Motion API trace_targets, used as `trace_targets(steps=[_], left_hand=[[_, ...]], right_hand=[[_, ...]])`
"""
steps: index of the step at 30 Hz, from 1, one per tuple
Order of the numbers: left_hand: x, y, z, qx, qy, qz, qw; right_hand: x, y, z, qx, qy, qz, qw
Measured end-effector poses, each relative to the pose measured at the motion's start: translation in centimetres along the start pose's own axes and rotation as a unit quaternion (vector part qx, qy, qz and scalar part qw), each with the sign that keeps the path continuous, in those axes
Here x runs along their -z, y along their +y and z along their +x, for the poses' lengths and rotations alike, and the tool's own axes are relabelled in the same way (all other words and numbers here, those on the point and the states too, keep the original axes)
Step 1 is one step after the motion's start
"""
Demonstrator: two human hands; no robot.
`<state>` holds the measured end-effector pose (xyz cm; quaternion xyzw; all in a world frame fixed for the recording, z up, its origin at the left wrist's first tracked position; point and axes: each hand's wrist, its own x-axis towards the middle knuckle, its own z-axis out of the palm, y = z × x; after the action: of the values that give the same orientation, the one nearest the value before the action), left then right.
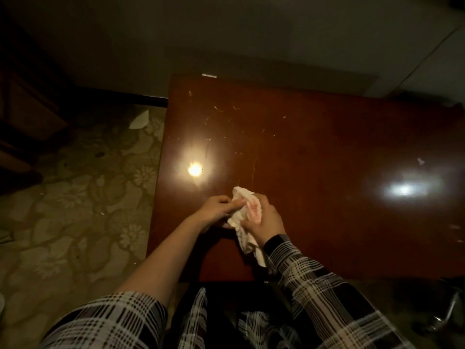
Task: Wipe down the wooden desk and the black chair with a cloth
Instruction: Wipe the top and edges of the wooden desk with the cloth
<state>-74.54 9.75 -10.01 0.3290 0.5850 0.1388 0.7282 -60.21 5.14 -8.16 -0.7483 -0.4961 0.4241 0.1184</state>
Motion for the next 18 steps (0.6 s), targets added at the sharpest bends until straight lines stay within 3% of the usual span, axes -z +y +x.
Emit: trace_targets(steps=[2,4,5,7,9,13,16,18], left_hand=[[0.7,0.2,0.3,-0.066,0.090,0.050,0.992],[2.1,0.1,1.0,-0.125,0.243,0.222,0.936],[2.7,0.1,1.2,-0.110,0.284,0.304,0.903],[3.5,-0.2,1.7,-0.012,0.260,0.402,0.878],[3.5,-0.2,1.7,0.073,0.218,0.424,0.876],[2.7,-0.4,2.1,0.099,0.254,0.394,0.878],[2.9,0.1,1.9,0.129,0.272,0.374,0.877],[3.4,0.5,2.1,0.145,0.280,0.370,0.874]], right_hand=[[1.7,0.5,1.3,-0.006,0.055,-0.009,0.998],[3.7,1.0,3.1,-0.031,0.102,0.018,0.994],[4.5,1.2,3.9,-0.037,0.110,0.030,0.993],[5.4,1.3,5.3,-0.069,0.090,0.007,0.994],[5.4,1.0,6.2,-0.115,0.085,-0.123,0.982],[4.2,0.8,5.8,-0.083,0.174,-0.165,0.967],[2.5,2.3,5.0,-0.076,0.146,-0.284,0.945],[2.8,3.2,5.6,-0.065,0.141,-0.301,0.941]])
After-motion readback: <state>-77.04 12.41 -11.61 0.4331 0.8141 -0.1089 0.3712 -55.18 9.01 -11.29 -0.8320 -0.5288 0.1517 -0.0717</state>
